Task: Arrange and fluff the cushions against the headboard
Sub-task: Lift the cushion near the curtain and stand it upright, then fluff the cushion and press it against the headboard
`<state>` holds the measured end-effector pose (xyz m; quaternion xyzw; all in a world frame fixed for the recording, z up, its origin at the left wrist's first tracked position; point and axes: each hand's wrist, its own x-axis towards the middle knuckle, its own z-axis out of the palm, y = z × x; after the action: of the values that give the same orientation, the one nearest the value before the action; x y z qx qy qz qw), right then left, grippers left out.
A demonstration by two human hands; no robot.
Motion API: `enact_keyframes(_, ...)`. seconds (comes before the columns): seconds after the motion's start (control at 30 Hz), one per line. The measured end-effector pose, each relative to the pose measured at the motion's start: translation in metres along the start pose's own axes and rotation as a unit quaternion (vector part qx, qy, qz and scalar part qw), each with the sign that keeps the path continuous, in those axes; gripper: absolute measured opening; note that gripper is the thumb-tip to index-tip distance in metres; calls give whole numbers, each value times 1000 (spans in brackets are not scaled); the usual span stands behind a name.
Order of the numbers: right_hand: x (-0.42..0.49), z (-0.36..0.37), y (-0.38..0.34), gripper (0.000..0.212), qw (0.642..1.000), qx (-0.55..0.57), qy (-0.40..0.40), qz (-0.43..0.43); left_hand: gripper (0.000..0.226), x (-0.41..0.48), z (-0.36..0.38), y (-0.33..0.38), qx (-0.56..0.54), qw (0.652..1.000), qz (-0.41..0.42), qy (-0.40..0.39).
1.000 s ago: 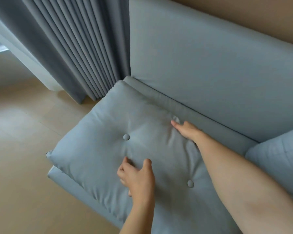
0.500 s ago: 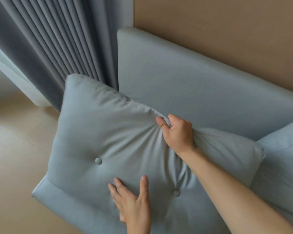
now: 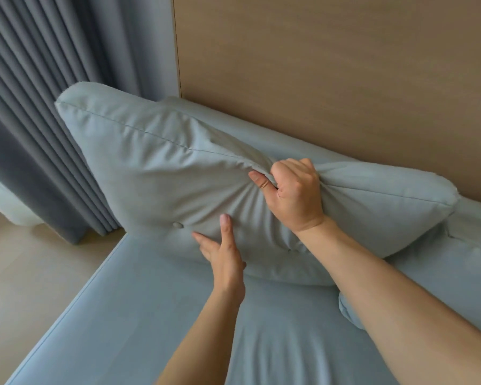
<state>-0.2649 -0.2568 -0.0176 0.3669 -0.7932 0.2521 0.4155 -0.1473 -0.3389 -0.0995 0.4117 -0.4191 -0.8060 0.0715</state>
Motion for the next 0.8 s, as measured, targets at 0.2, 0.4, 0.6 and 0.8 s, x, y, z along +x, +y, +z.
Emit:
enact_keyframes(0.2, -52, 33, 49, 39, 973, -132, -142, 124, 112, 55, 19, -17, 0, 996, -79, -51)
enact_keyframes(0.4, -48, 48, 57, 37, 931, -213, -218, 200, 114, 95, 31, -20, 16, 994, -99, -53)
enact_keyframes(0.6, -43, 45, 36, 41, 894, -230, -253, 288, 100, 95, 18, -11, 95, 991, -84, -31)
enact_keyframes(0.8, -77, -1, -32, 44, 922, -110, -68, 365, 75, 47, 10, 48, 315, 883, 341, 72)
